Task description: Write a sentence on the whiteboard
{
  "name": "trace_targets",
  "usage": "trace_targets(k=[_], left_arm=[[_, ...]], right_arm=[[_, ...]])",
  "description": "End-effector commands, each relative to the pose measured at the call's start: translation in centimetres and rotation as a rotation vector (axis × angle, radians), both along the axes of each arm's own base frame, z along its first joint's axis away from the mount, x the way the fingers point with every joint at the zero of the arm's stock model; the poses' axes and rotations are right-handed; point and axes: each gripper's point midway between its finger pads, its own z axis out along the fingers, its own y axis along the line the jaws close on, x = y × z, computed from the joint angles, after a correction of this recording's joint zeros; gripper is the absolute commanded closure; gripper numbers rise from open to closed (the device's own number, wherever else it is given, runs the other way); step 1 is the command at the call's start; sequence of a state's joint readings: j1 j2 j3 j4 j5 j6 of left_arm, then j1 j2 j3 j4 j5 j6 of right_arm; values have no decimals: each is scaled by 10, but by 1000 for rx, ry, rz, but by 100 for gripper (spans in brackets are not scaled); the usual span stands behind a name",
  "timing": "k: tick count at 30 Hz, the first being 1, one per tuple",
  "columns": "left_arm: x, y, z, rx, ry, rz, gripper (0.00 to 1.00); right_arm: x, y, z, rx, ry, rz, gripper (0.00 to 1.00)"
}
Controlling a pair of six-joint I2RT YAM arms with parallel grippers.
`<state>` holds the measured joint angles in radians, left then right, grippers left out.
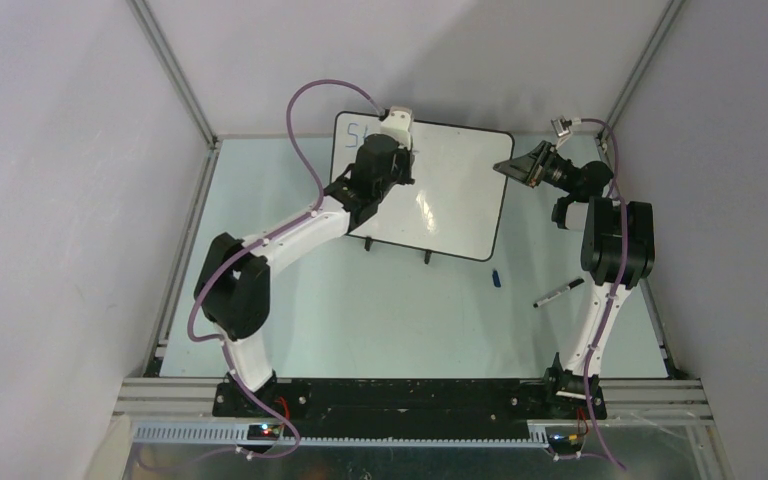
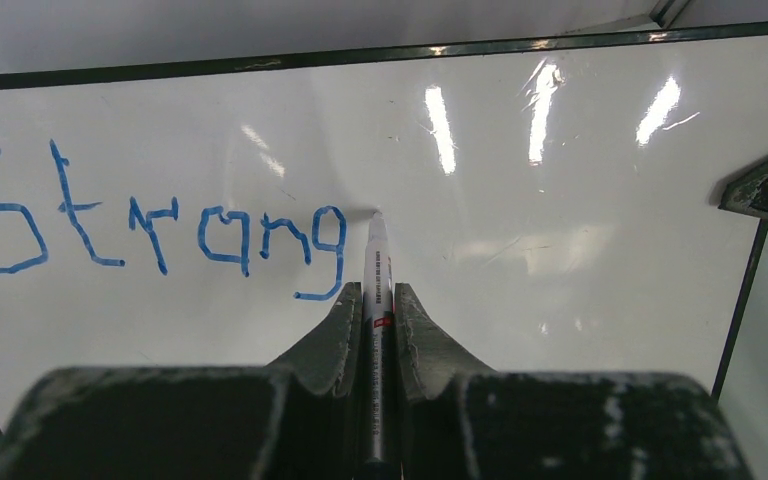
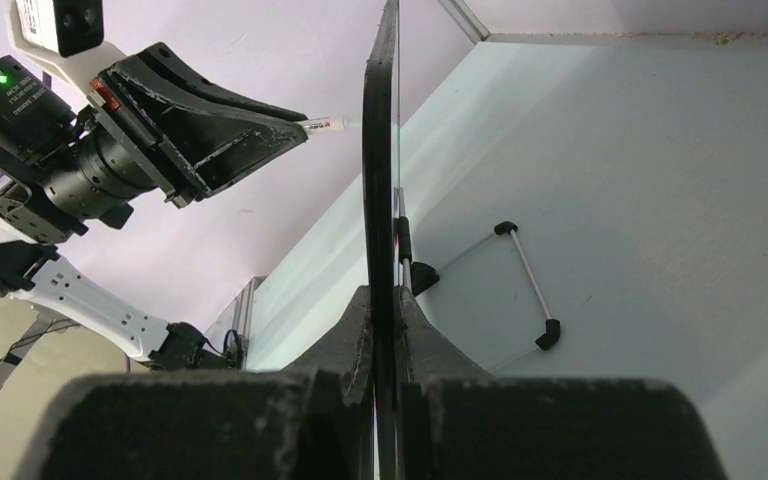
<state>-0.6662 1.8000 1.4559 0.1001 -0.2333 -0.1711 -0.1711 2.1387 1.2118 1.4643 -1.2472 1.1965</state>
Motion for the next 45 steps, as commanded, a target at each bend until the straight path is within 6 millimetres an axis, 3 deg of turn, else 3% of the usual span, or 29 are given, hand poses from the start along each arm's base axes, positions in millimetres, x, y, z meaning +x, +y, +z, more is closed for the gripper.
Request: trace_targets(k=[1, 28, 45], left_arm=[[6, -2, 21, -3, -50, 4, 100], [1, -17, 22, -28, -36, -73, 100], [11, -16, 30, -23, -49, -39, 100]], right_arm=[[-10, 1, 38, -1, -84, 2, 100], [-10, 1, 38, -3, -87, 2, 100], [-10, 1, 38, -3, -87, 4, 100]])
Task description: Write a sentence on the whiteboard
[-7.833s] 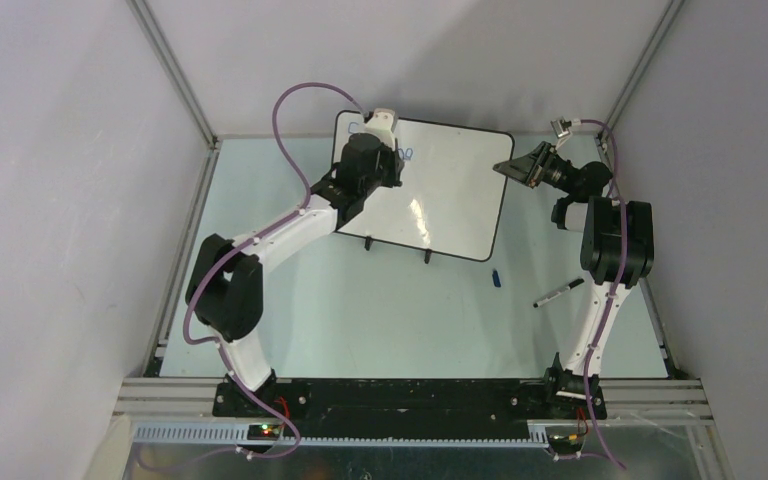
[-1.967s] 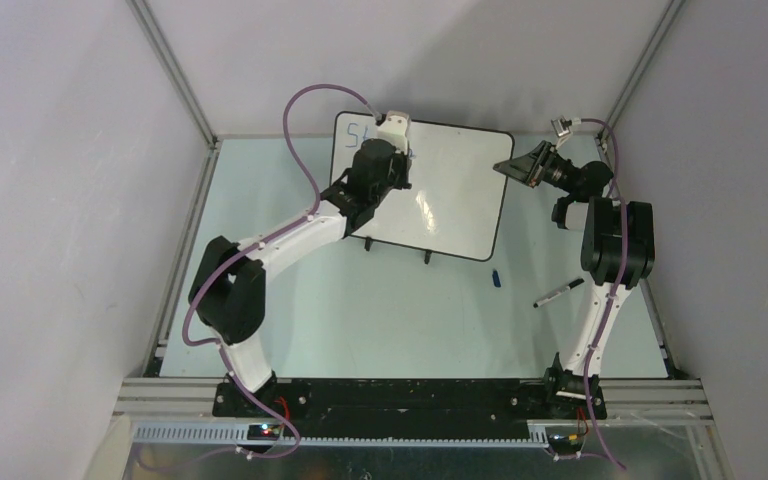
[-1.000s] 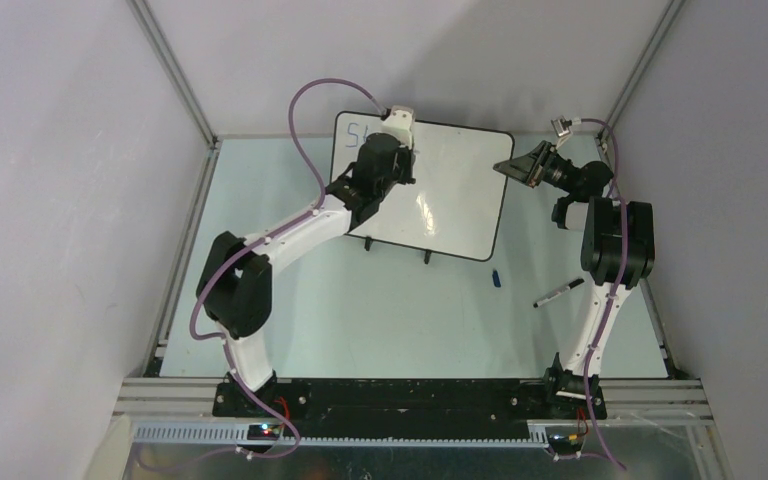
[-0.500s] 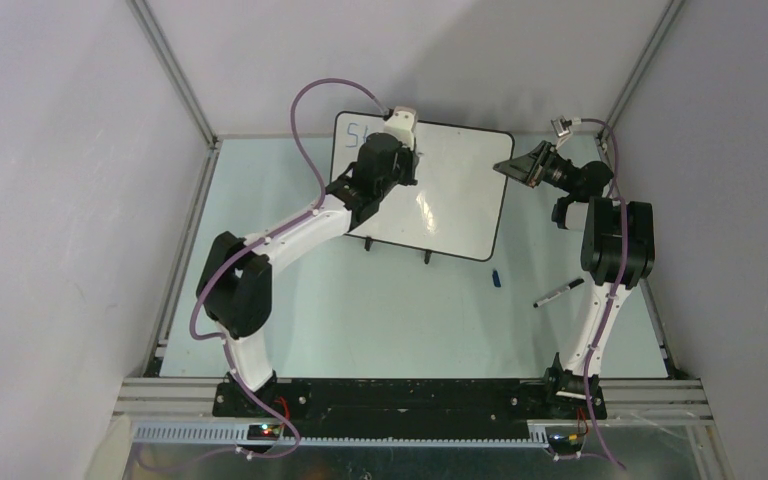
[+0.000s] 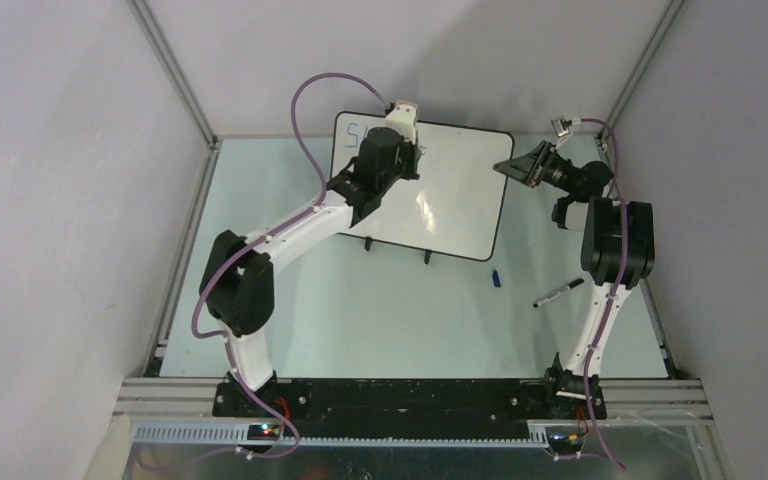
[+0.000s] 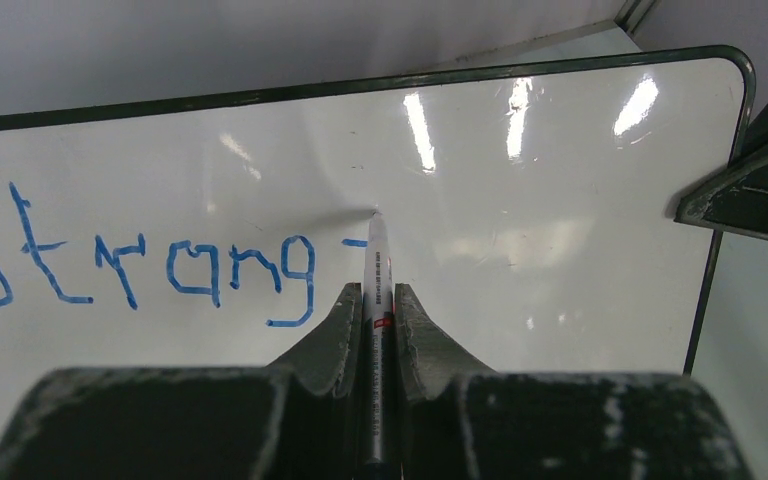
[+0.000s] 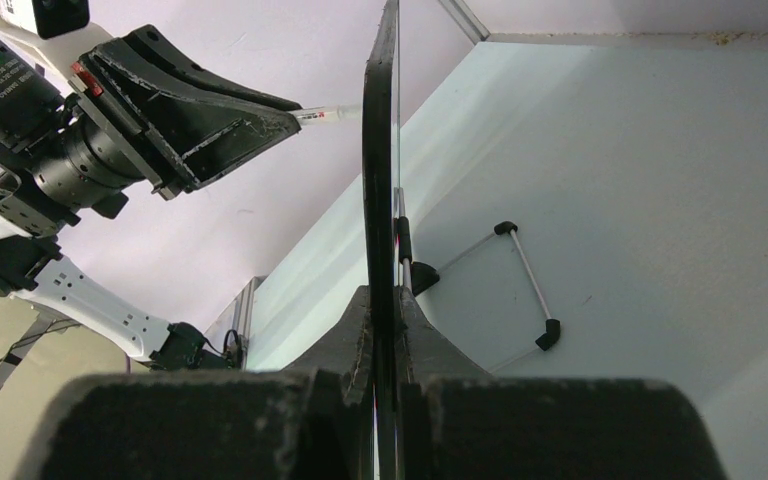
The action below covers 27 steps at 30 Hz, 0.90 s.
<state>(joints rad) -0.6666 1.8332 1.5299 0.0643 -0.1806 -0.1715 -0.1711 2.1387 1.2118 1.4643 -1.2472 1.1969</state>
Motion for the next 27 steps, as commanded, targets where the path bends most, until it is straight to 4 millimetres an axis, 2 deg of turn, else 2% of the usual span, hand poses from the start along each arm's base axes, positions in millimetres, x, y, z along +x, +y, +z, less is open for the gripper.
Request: trace_targets(k=[1, 27], left_arm=[[8, 0, 20, -8, -52, 19, 100], [13, 13, 15, 25, -37, 90, 100]], right_arm=[[-10, 1, 38, -4, -88, 4, 100], [-10, 0, 38, -3, -85, 4, 100]])
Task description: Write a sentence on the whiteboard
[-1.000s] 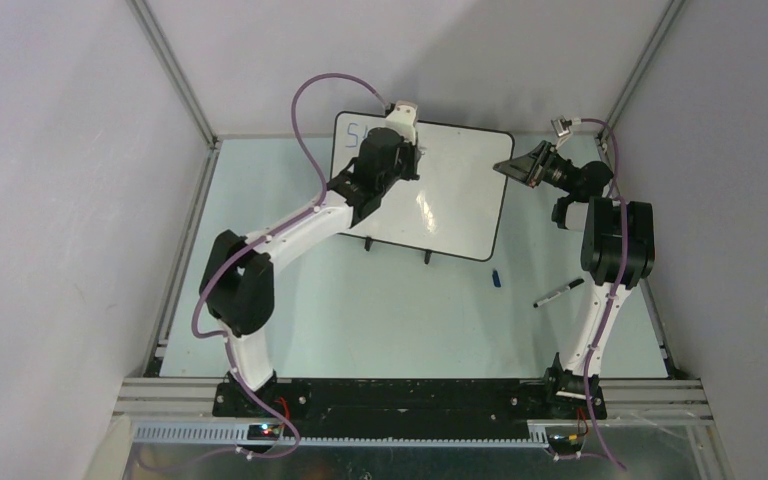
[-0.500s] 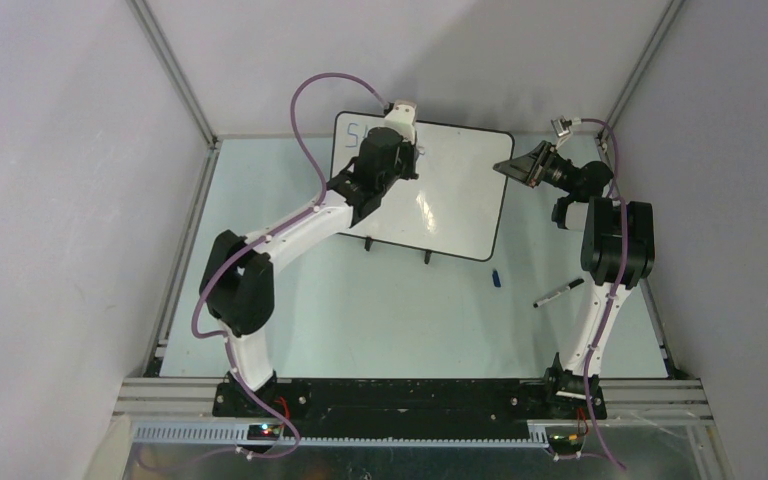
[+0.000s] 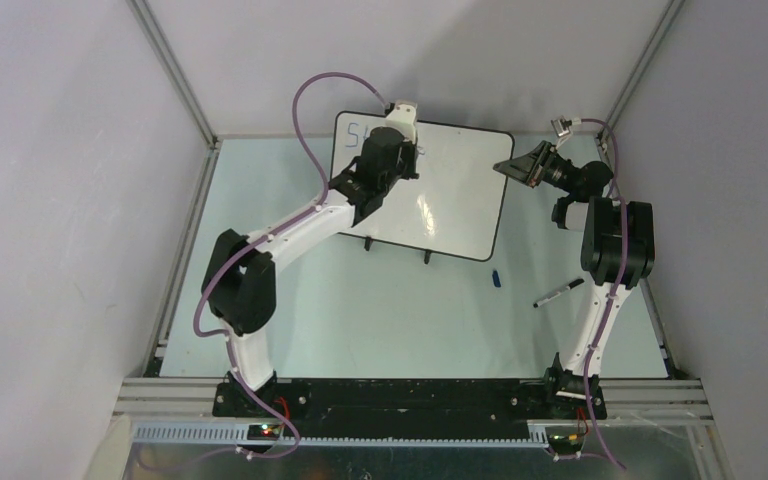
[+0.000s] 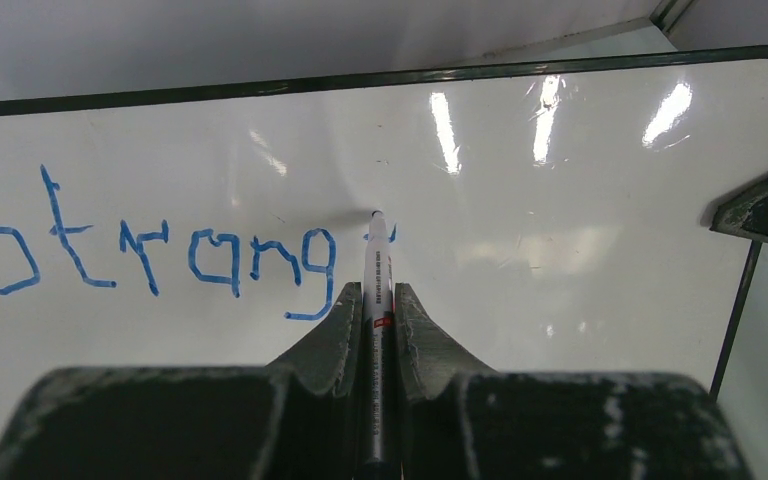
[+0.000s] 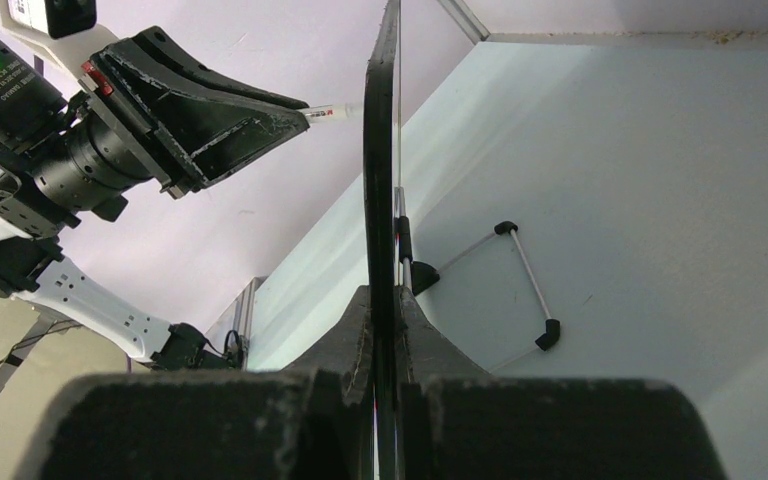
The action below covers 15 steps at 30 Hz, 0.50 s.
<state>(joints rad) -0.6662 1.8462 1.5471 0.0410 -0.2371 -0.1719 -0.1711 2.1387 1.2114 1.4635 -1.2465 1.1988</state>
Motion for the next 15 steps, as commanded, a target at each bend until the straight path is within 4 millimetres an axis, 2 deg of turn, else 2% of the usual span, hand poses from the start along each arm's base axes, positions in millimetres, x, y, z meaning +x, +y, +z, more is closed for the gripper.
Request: trace_targets(k=[1, 15], left_arm=[[6, 5, 17, 5, -42, 35, 100], [-1, 11, 12, 7, -32, 37, 100]], right_arm=[[-10, 0, 38, -5, -88, 4, 100], [-11, 0, 39, -5, -90, 4, 100]])
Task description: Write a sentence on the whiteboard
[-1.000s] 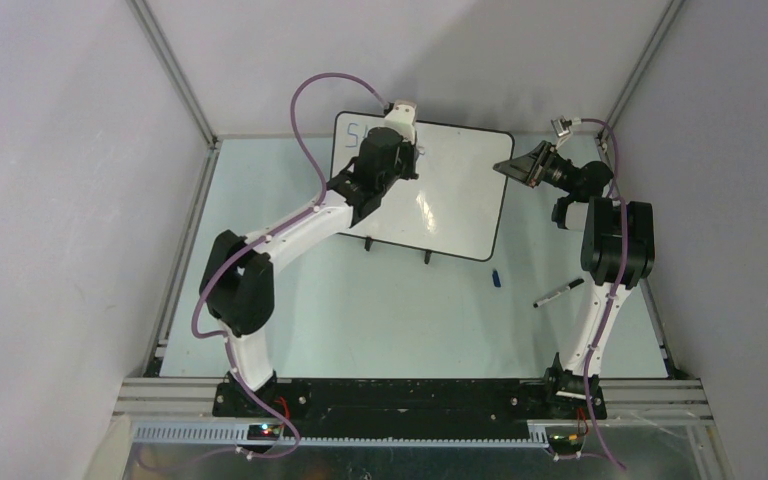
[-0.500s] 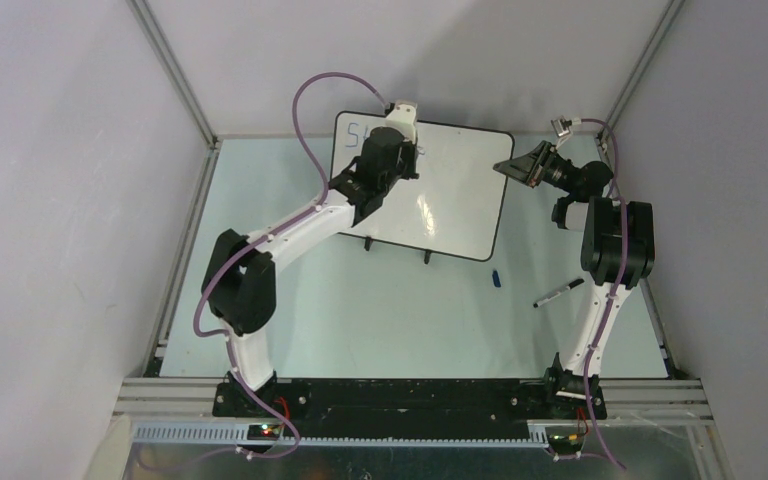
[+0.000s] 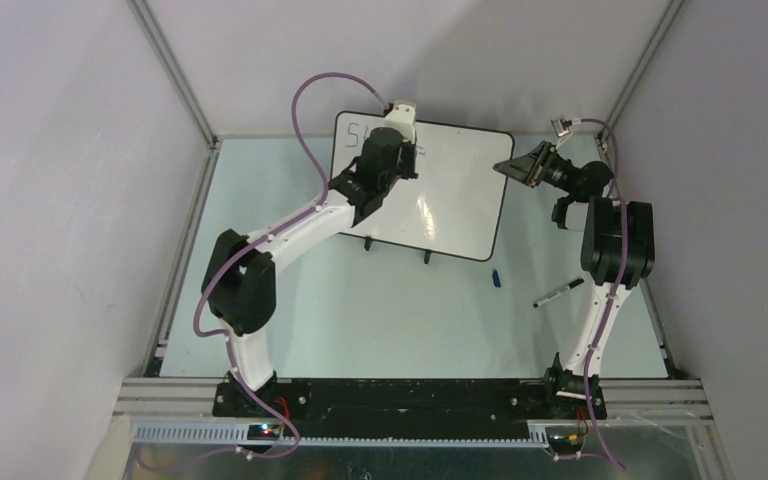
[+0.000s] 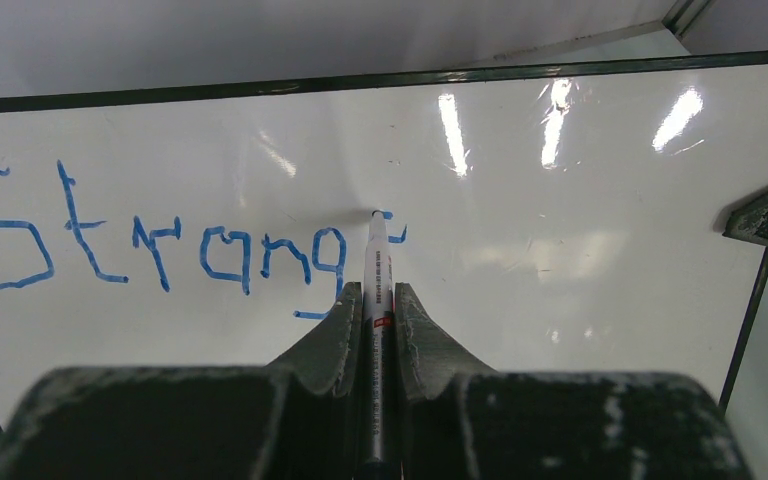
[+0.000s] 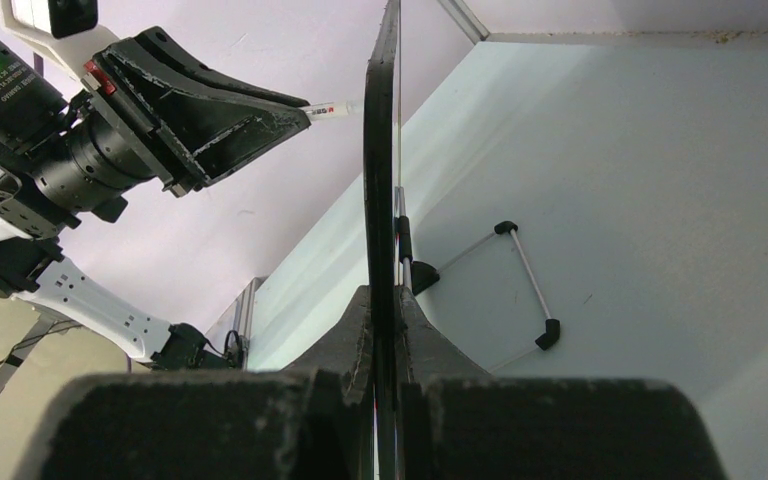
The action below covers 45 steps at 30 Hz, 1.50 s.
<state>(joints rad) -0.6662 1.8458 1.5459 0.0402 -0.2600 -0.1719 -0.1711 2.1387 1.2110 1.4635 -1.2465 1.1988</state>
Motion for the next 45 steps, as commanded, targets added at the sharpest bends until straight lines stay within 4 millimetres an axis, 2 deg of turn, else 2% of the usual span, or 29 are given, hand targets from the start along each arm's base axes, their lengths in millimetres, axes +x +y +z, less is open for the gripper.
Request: trace_targets(k=[1, 9, 25, 38, 44, 45], left_arm=[[-4, 8, 12, -1, -28, 13, 100], [-13, 12, 3, -8, -10, 8, 100], [-24, -1, -2, -41, 13, -76, 100], [-21, -10, 7, -58, 2, -101, 100], [-25, -1, 18, -69, -29, -78, 100], [-27, 2, 25, -77, -44, -73, 100]], right_arm=[[-11, 0, 39, -6, -91, 4, 100], [-11, 0, 39, -5, -90, 4, 100], [-10, 0, 39, -6, -91, 3, 100], [-10, 0, 39, -6, -92, 2, 100], [-10, 0, 39, -5, -91, 1, 100], [-10, 0, 39, -5, -92, 1, 100]])
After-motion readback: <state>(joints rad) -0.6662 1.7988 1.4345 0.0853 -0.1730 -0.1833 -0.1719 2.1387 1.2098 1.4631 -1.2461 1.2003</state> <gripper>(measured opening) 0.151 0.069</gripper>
